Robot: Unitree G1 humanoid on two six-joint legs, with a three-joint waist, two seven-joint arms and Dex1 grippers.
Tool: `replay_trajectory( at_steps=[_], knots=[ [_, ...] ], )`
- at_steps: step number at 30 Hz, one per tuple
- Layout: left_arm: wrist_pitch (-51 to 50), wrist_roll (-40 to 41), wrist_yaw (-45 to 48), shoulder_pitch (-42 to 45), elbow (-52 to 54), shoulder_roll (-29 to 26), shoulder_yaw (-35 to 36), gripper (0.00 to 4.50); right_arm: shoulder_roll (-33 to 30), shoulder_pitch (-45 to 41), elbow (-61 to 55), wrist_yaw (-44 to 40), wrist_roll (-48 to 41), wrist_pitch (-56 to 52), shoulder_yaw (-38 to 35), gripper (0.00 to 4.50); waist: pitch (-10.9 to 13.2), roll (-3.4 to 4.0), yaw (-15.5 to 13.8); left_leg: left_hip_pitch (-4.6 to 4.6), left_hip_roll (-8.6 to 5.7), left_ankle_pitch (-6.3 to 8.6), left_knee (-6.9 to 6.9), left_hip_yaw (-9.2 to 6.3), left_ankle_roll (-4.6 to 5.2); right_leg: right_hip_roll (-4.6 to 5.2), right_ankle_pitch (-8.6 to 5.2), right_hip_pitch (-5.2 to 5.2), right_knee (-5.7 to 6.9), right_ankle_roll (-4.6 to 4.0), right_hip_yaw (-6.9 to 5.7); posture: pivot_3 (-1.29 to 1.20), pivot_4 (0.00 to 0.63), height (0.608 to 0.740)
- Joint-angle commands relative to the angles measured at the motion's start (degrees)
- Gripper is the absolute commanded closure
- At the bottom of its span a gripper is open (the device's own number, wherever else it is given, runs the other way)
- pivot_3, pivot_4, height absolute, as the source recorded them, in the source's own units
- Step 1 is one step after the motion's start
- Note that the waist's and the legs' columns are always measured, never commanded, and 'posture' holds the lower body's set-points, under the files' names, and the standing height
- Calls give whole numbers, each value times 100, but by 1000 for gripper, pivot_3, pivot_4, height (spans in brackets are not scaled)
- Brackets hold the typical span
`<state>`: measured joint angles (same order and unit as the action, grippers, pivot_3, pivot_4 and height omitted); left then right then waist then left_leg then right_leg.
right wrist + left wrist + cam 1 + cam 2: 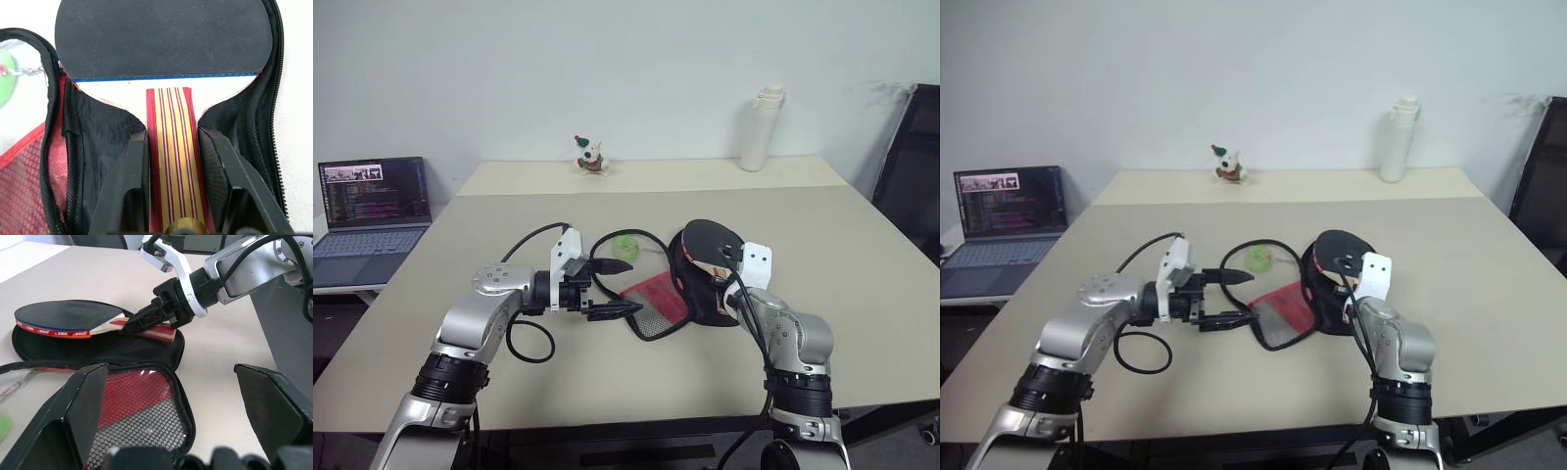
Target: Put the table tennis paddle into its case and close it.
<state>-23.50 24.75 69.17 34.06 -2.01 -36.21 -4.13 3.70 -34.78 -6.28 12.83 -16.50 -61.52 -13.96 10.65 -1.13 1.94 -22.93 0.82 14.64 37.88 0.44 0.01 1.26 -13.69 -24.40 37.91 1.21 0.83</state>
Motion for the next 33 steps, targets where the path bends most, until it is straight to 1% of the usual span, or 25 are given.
replay_trajectory(
  at_steps=[1,10,16,20,21,22,23,28,33],
  knots=[
    [-7,84,-65,9,222,-75,195,0,36,-55,-320,-73,-38,109,58,3025,0,0,0,0,0,0,0,0,0,0,0,0,0,0,0,0,150,740],
    [22,84,-122,-54,233,-93,206,0,42,243,-1010,-178,-75,-168,301,3025,0,0,-2,-2,-1,0,-1,-1,0,0,-1,0,-3,1,0,0,150,740],
    [43,68,-123,-47,212,-80,188,0,-39,360,-991,-267,26,-217,483,3025,0,0,-2,0,0,0,0,-1,0,0,-3,0,-1,4,-1,0,150,740],
    [59,58,-121,-40,201,-80,184,0,-50,354,-863,-265,87,16,455,3025,0,0,-2,-1,-1,0,0,-1,0,0,-3,0,-2,4,0,0,150,740],
    [62,55,-121,-39,200,-81,183,0,-52,345,-825,-269,107,106,441,2613,0,0,-2,-1,-1,0,0,-1,0,0,-3,0,-2,4,0,0,150,740],
    [64,54,-121,-39,199,-82,183,0,-53,340,-800,-277,126,166,433,2385,0,0,-2,-1,-1,0,-1,-1,0,0,-3,0,-2,4,-1,0,150,740],
    [64,53,-120,-40,200,-85,184,0,-77,321,-765,-286,163,242,447,2066,0,0,-2,0,-1,0,-1,-1,0,0,-3,0,-2,5,-1,0,150,740],
    [58,51,-123,-46,219,-104,191,0,-215,263,-585,-343,308,259,572,359,0,0,-2,0,-1,0,0,0,0,0,-4,0,-2,6,0,0,150,740],
    [64,49,-123,-69,219,-147,214,0,-223,267,-557,-394,321,295,593,359,0,0,-2,0,0,0,-1,-1,0,0,-3,0,-2,5,0,0,150,740]
  ],
)
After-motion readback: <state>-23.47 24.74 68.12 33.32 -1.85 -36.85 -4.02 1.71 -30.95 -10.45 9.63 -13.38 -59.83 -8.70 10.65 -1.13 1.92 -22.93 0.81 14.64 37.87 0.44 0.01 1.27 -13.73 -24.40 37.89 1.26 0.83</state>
